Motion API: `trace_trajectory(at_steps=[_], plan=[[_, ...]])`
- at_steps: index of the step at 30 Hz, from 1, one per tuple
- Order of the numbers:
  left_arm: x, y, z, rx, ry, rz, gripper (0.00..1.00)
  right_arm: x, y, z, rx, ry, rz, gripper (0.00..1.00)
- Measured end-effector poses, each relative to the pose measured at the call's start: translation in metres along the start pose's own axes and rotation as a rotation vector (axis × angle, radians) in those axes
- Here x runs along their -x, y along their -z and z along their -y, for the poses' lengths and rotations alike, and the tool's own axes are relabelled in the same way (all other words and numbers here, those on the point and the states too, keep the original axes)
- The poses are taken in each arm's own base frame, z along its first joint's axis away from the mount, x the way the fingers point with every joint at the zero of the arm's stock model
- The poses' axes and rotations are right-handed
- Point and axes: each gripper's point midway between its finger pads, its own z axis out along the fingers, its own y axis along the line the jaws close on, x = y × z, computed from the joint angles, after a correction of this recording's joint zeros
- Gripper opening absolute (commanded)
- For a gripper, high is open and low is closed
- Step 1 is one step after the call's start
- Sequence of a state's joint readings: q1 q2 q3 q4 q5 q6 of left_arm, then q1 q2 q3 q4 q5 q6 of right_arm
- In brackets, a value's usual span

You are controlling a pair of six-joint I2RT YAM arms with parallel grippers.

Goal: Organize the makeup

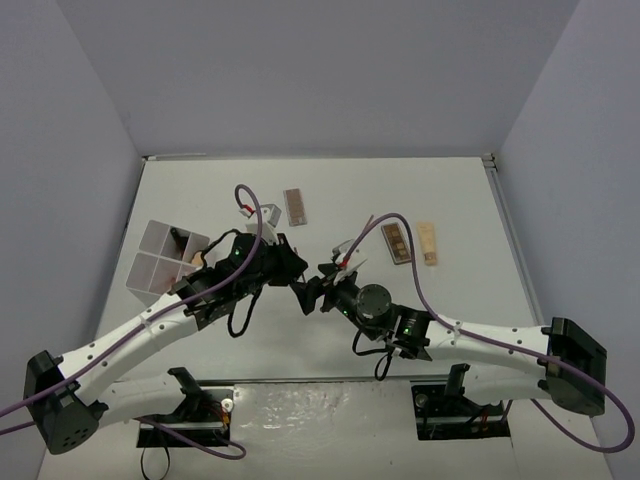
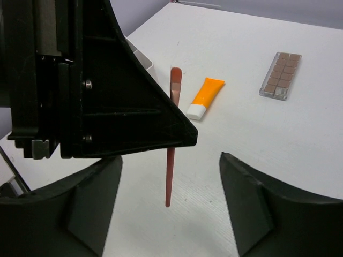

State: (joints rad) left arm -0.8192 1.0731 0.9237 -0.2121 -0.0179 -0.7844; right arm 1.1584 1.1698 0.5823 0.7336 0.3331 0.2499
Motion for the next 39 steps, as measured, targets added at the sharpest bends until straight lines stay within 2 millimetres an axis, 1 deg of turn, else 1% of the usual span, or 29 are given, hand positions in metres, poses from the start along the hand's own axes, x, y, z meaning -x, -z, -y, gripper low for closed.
trace_trajectory(at_steps=[1,3,4,7,9,12,15,17,19,22,25,28,30,32,34,36,39], plan=[[0.001,0.0,-0.002,0.009,-0.005,0.007,0.0,0.001,0.001,0.0,-0.001,0.001,0.003,0.82],[0.003,0.0,-0.008,0.036,-0.02,0.02,0.0,0.004,0.003,0.001,-0.004,0.002,0.008,0.87],[0.004,0.001,-0.012,0.056,-0.031,0.027,0.0,0.006,0.004,0.002,-0.006,0.002,0.012,0.88],[0.012,0.009,-0.035,0.164,-0.088,0.065,0.0,0.01,0.008,0.007,-0.027,0.003,0.018,0.92],[0.02,0.019,-0.051,0.242,-0.123,0.097,0.0,0.011,0.011,0.011,-0.045,0.008,0.015,0.97],[0.043,0.042,-0.089,0.404,-0.178,0.177,0.0,0.009,0.016,0.02,-0.077,0.014,0.011,1.0],[0.071,0.071,-0.13,0.561,-0.186,0.262,0.0,0.004,0.021,0.029,-0.111,0.027,-0.007,1.0],[0.089,0.094,-0.161,0.67,-0.176,0.318,0.0,0.002,0.023,0.035,-0.131,0.034,-0.016,1.0],[0.097,0.114,-0.194,0.782,-0.171,0.353,0.0,0.0,0.024,0.039,-0.144,0.038,-0.022,1.0],[0.098,0.135,-0.235,0.92,-0.163,0.367,0.0,-0.002,0.026,0.047,-0.165,0.041,-0.026,1.0],[0.096,0.139,-0.262,0.992,-0.181,0.343,0.0,-0.005,0.027,0.053,-0.18,0.045,-0.034,1.0],[0.091,0.131,-0.283,1.009,-0.192,0.31,0.0,-0.007,0.029,0.06,-0.195,0.046,-0.038,1.0],[0.088,0.129,-0.298,1.031,-0.188,0.286,0.03,-0.007,0.032,0.065,-0.205,0.044,-0.037,1.0],[0.085,0.127,-0.31,1.052,-0.183,0.262,0.1,-0.006,0.034,0.07,-0.217,0.04,-0.034,1.0],[0.082,0.125,-0.317,1.061,-0.179,0.244,0.16,-0.005,0.036,0.075,-0.23,0.032,-0.03,1.0],[0.08,0.123,-0.321,1.064,-0.18,0.234,0.3,-0.003,0.038,0.083,-0.251,0.024,-0.027,1.0],[0.078,0.121,-0.322,1.063,-0.181,0.228,0.41,-0.001,0.039,0.095,-0.287,0.01,-0.022,1.0]])
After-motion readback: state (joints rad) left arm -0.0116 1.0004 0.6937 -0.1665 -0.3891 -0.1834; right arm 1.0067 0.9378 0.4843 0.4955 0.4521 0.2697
